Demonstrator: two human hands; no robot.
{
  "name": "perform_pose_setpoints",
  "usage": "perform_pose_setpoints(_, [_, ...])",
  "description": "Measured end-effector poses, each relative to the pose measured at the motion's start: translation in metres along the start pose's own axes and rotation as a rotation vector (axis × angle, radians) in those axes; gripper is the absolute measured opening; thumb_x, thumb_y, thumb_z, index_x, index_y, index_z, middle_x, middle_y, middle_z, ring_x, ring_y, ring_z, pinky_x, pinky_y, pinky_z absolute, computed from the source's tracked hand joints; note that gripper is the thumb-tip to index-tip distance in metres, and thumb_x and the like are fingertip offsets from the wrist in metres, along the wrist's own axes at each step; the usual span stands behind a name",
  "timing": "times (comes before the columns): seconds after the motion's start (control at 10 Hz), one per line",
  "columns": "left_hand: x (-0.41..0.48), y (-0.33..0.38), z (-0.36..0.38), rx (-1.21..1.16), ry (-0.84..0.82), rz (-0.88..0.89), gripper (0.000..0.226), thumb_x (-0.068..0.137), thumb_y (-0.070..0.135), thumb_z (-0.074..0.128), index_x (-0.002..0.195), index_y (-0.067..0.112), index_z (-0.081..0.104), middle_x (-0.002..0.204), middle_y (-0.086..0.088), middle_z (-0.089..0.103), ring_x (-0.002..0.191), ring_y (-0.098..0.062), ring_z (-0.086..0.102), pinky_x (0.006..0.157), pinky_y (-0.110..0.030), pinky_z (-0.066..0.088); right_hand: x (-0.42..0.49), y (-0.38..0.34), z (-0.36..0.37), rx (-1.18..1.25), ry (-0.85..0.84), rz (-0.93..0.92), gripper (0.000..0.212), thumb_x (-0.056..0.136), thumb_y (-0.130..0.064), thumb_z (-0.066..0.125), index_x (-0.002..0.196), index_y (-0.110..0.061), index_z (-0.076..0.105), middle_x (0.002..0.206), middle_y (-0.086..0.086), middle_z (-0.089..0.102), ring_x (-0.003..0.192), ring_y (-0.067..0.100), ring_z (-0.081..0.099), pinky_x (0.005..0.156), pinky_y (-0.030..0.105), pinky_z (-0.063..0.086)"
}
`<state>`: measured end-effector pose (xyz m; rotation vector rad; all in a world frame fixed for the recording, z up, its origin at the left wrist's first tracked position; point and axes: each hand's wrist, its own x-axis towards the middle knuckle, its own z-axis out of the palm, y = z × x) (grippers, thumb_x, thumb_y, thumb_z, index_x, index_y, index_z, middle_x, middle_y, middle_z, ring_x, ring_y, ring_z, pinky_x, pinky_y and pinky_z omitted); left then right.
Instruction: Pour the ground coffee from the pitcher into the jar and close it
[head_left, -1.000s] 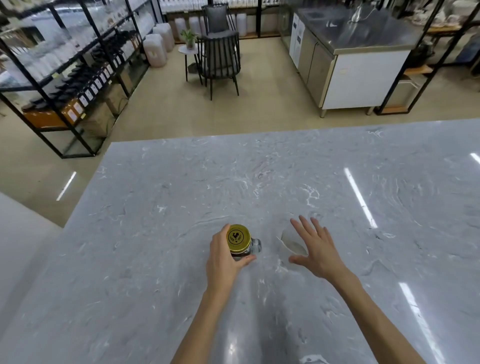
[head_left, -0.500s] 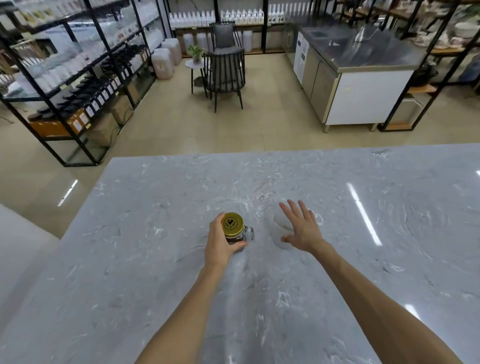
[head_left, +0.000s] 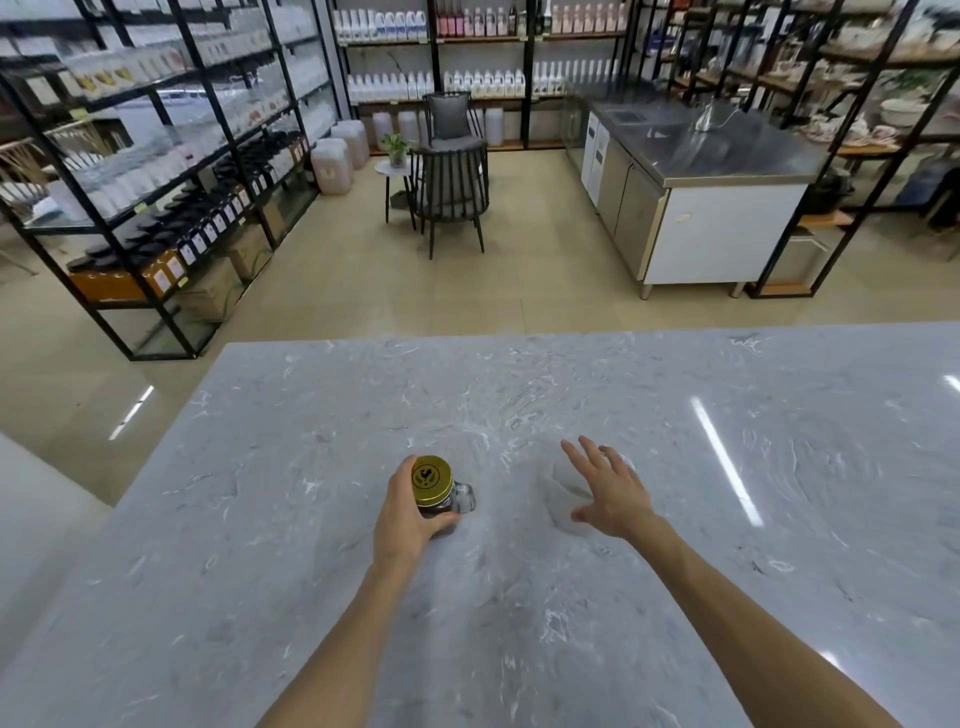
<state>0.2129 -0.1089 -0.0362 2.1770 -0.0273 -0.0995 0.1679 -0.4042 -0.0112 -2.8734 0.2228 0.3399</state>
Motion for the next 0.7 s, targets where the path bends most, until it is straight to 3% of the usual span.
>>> perform_pose_setpoints(0.2, [-0.001,-0.008,-0.009,-0.053,-0.045,-0.044,0.107,0.058,0.012,0.100,0.144,0.023,0.038,0.133,0.001,0.052,0.128,-0.020,0.048,0.101,-0.030,0.040,-0.007,0.000,0.003,0.007,0.013,-0.009,0.107,0.084,-0.034,0.073,0.156,-0.033,-0.007,0.165,-0.001,-0.012,0.151,0.029,-0.016,0.122,0.045,0.002])
perform_pose_setpoints(0.3, [0.000,-0.007,-0.008,-0.059,-0.050,-0.061,0.107,0.058,0.011,0.100,0.144,0.025,0.037,0.134,0.000,0.052,0.128,-0.021,0.048,0.104,-0.034,0.041,-0.007,-0.002,0.003,-0.016,0.015,-0.011,0.106,0.085,-0.034,0.070,0.156,-0.031,-0.009,0.165,0.001,-0.015,0.150,0.030,-0.020,0.122,0.048,-0.001])
perform_pose_setpoints(0.4, [0.001,-0.006,-0.009,-0.020,-0.065,-0.077,0.108,0.060,0.013,0.099,0.145,0.025,0.034,0.139,-0.002,0.050,0.133,-0.025,0.046,0.109,-0.041,0.041,-0.008,-0.004,0.001,-0.055,-0.014,0.008,0.108,0.085,-0.041,0.068,0.155,-0.030,-0.013,0.165,0.001,-0.018,0.149,0.031,-0.023,0.122,0.052,-0.005])
perform_pose_setpoints(0.5, [0.002,-0.002,-0.012,0.134,-0.070,-0.044,0.110,0.063,0.028,0.098,0.149,0.024,0.030,0.151,-0.004,0.041,0.141,-0.028,0.039,0.111,-0.047,0.041,-0.007,-0.006,-0.004,-0.167,-0.045,0.016,0.117,0.081,-0.061,0.065,0.152,-0.029,-0.022,0.162,0.005,-0.026,0.146,0.035,-0.028,0.117,0.056,-0.013])
perform_pose_setpoints(0.6, [-0.005,0.003,-0.018,0.493,-0.041,0.035,0.128,0.067,0.061,0.086,0.160,0.025,0.006,0.169,-0.007,-0.008,0.154,-0.034,0.001,0.118,-0.057,0.023,-0.017,-0.013,-0.009,-0.163,0.051,0.004,0.122,0.075,-0.078,0.055,0.148,-0.032,-0.031,0.160,0.006,-0.031,0.144,0.034,-0.031,0.115,0.058,-0.016])
perform_pose_setpoints(0.7, [-0.031,-0.003,-0.010,0.739,0.028,0.161,0.132,0.066,0.090,0.057,0.153,0.033,-0.025,0.159,-0.006,-0.037,0.148,-0.034,-0.029,0.114,-0.068,-0.008,-0.045,-0.015,0.017,-0.159,0.213,-0.040,0.112,0.074,-0.089,0.032,0.144,-0.035,-0.036,0.159,0.006,-0.033,0.143,0.033,-0.035,0.117,0.058,-0.016])
